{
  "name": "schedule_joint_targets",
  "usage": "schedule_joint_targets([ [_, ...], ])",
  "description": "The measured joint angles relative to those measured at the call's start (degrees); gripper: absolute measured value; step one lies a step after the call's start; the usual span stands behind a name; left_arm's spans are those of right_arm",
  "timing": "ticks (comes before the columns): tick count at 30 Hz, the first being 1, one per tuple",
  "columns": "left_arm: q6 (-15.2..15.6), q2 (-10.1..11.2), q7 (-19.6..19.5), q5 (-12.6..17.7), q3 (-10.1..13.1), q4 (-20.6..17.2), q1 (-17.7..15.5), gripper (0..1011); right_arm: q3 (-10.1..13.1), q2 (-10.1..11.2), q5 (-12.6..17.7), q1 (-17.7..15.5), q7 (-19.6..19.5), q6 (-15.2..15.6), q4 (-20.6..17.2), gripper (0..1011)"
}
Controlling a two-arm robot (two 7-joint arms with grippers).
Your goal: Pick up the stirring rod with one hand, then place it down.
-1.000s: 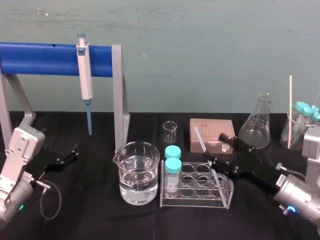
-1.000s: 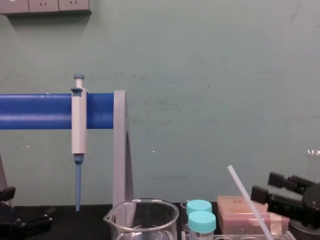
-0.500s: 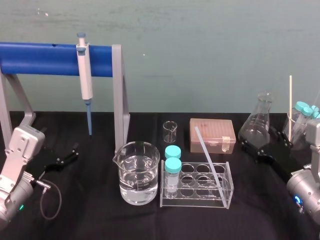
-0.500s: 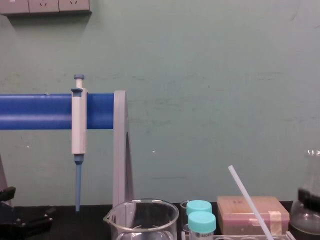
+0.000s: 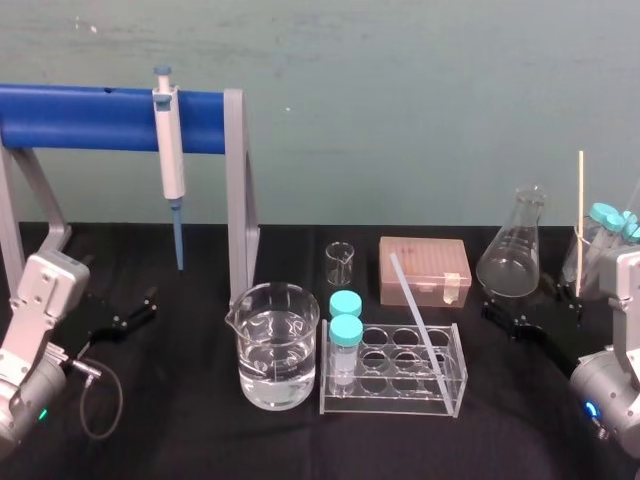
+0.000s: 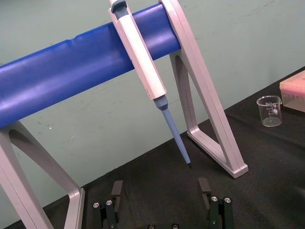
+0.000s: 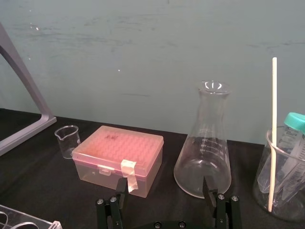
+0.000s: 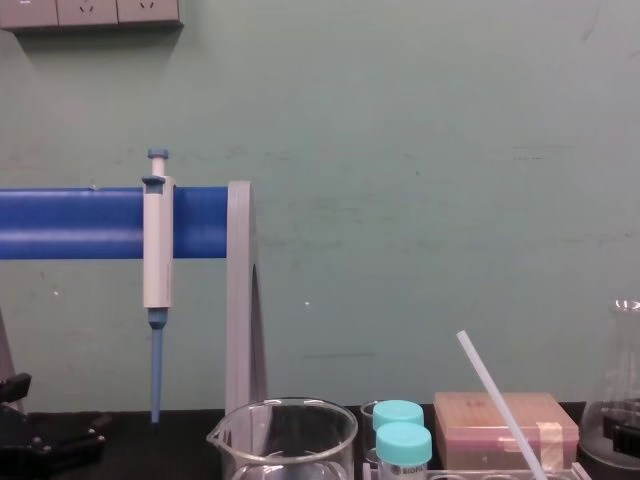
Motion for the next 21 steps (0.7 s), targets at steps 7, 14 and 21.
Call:
schedule_joint_targets([
  [7, 0.0, 0.0, 0.0, 0.0, 0.0, 0.0, 0.0, 1000, 0.03, 0.04, 0.04, 0.0, 0.02, -0.27, -0.09, 1000],
  [14, 0.0, 0.0, 0.0, 0.0, 0.0, 0.0, 0.0, 1000, 0.04, 0.08, 0.07, 0.0, 0.04, -0.46, -0.13, 1000],
  [21, 0.0, 0.0, 0.0, 0.0, 0.0, 0.0, 0.0, 1000, 0.04, 0.11, 0.11, 0.0, 0.04, -0.54, -0.18, 1000],
])
